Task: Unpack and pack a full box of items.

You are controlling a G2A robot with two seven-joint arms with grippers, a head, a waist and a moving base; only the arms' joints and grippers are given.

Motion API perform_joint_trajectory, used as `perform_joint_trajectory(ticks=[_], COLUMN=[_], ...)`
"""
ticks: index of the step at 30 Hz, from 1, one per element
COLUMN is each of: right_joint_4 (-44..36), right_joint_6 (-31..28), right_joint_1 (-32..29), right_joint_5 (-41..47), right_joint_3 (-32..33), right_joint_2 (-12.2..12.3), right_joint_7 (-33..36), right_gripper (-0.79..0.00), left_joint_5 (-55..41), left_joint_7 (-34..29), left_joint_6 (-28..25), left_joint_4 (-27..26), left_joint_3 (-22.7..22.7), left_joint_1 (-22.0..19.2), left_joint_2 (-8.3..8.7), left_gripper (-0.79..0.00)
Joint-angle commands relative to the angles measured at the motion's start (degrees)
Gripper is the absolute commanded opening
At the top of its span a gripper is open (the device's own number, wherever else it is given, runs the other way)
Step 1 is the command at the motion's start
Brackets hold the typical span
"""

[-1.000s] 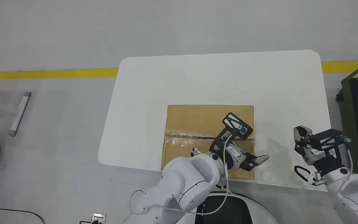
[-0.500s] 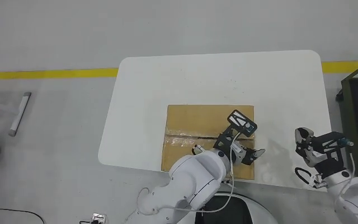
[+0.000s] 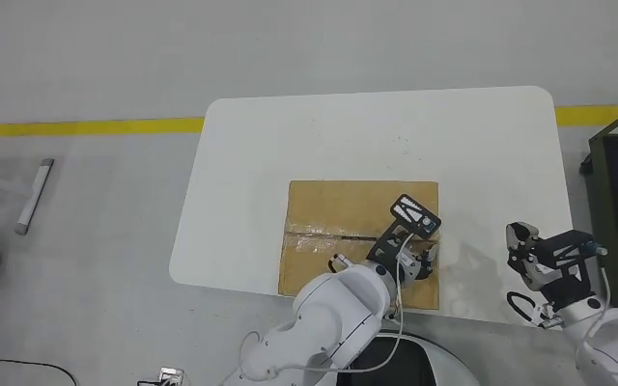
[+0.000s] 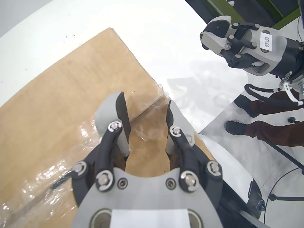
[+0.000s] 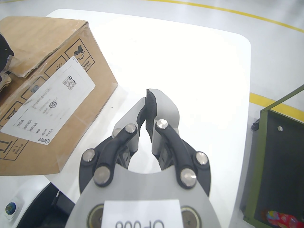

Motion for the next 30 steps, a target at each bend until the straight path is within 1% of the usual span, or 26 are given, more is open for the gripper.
perform_joint_trajectory(ticks=[1,3,6,10,11,13,15,16,17,18,22,26,28,30], right_joint_4=[0.22,0.36,0.31,0.43,0.46,0.55,0.68,0.72,0.79,0.55,-0.22,-1.67,-3.14,-4.24], right_joint_6=[-0.18,-0.29,-0.44,-0.48,-0.49,-0.71,-0.75,-0.86,-0.94,-0.99,-1.25,-2.29,-3.41,-4.48], right_joint_1=[0.09,0.20,0.25,0.39,0.41,0.49,0.66,0.75,0.80,0.89,0.96,1.69,1.91,2.14], right_joint_5=[0.00,-0.03,0.00,-0.03,-0.03,-0.03,-0.01,0.03,0.05,0.29,1.87,5.19,8.80,11.26], right_joint_3=[-0.09,-0.10,-0.17,-0.18,-0.18,-0.23,-0.26,-0.31,-0.32,-0.37,-0.36,0.05,0.40,0.91], right_joint_2=[-0.03,-0.05,-0.10,-0.16,-0.17,-0.20,-0.23,-0.24,-0.25,-0.27,-0.37,-0.44,-0.51,-0.52], right_joint_7=[-0.06,-0.09,-0.21,-0.44,-0.45,-0.43,-0.35,-0.42,-0.41,-0.46,-0.60,-0.85,-1.33,-1.36], right_gripper=[-0.785,-0.785,-0.785,-0.785,-0.785,-0.785,-0.785,-0.785,-0.785,-0.785,-0.785,-0.785,-0.785,-0.785], left_joint_5=[0.46,0.71,1.15,1.92,2.07,2.45,2.85,3.01,3.18,3.36,3.82,6.39,7.20,5.55], left_joint_7=[-0.20,-0.31,-0.40,-0.61,-0.62,-0.62,-0.67,-0.72,-0.74,-0.76,-0.47,-0.43,-0.09,0.89], left_joint_6=[-0.29,-0.56,-0.84,-1.04,-1.08,-1.16,-1.27,-1.36,-1.37,-1.46,-1.90,-2.85,-3.25,-3.50], left_joint_4=[-0.14,-0.30,-0.41,-0.56,-0.58,-0.70,-0.82,-0.90,-0.96,-1.08,-2.07,-4.56,-6.81,-8.26], left_joint_3=[-0.06,-0.18,-0.33,-0.53,-0.59,-0.78,-0.94,-1.01,-1.13,-1.23,-1.94,-4.23,-6.19,-7.57], left_joint_1=[0.20,0.37,0.70,1.22,1.30,1.64,1.90,2.04,2.17,2.28,2.88,3.71,4.47,5.47], left_joint_2=[-0.08,-0.17,-0.30,-0.43,-0.45,-0.53,-0.59,-0.63,-0.66,-0.69,-0.72,-0.37,-0.12,-0.01], left_gripper=[-0.431,-0.443,-0.628,-0.686,-0.711,-0.705,-0.723,-0.736,-0.770,-0.785,-0.785,-0.785,-0.785,-0.785])
